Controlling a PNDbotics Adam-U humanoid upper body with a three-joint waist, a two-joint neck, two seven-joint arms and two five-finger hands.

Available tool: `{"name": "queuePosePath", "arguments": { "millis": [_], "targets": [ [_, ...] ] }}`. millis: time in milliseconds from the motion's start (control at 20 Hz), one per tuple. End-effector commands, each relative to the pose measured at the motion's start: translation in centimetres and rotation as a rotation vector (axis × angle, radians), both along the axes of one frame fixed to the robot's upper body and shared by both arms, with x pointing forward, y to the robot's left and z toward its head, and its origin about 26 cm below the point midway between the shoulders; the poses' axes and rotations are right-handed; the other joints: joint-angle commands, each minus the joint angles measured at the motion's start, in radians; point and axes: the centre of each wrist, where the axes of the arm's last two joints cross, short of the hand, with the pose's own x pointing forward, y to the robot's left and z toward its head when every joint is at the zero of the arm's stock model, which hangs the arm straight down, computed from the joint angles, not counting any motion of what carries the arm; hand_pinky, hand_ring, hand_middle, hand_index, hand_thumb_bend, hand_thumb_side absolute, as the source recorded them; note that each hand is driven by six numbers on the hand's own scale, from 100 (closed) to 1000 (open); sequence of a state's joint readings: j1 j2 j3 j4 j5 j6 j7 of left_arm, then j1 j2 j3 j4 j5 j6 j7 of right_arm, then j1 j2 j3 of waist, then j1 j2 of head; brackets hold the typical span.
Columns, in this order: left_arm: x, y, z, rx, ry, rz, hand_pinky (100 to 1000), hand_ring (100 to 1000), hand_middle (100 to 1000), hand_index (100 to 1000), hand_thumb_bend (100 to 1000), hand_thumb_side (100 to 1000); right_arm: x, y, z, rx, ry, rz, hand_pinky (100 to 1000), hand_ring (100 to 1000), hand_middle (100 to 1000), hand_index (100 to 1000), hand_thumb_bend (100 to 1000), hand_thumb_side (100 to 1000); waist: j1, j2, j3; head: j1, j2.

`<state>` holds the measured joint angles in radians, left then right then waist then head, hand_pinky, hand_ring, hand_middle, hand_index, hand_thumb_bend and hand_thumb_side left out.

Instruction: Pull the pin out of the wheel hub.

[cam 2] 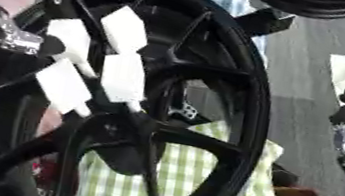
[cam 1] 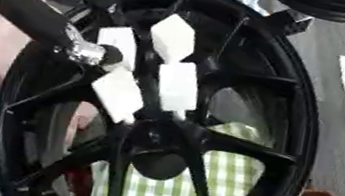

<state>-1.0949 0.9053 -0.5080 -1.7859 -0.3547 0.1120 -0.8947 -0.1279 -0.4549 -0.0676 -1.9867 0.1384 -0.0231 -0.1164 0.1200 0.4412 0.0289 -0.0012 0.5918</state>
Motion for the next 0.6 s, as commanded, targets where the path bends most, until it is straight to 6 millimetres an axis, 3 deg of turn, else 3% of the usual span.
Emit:
{"name": "queuePosePath", "arguments": {
  "millis": [50, 350, 600],
  "targets": [
    [-0.35, 0.22, 0.54, -0.014, -0.015, -0.001, 817, 709, 581, 784, 266, 870, -0.12, -0.14, 0.70, -0.019, -0.021, 0.002, 900, 625, 731, 804, 100, 622, -0.001, -0.052, 0.000, 0.005, -0.011],
    [-0.30, 0.01, 0.23, 0.019, -0.024, -0.002, 820, 726, 610, 837, 355, 952, -0.13, -0.12, 0.67, -0.018, -0.021, 0.003, 900, 623, 730, 803, 100, 622, -0.002, -0.050, 0.000, 0.010, -0.010],
    [-0.23, -0.20, 0.18, 0.058, -0.050, 0.001, 816, 732, 615, 841, 423, 961, -0.13, -0.12, 0.65, -0.016, -0.020, 0.003, 899, 621, 728, 802, 100, 622, -0.003, -0.050, 0.000, 0.014, -0.010]
  ]
}}
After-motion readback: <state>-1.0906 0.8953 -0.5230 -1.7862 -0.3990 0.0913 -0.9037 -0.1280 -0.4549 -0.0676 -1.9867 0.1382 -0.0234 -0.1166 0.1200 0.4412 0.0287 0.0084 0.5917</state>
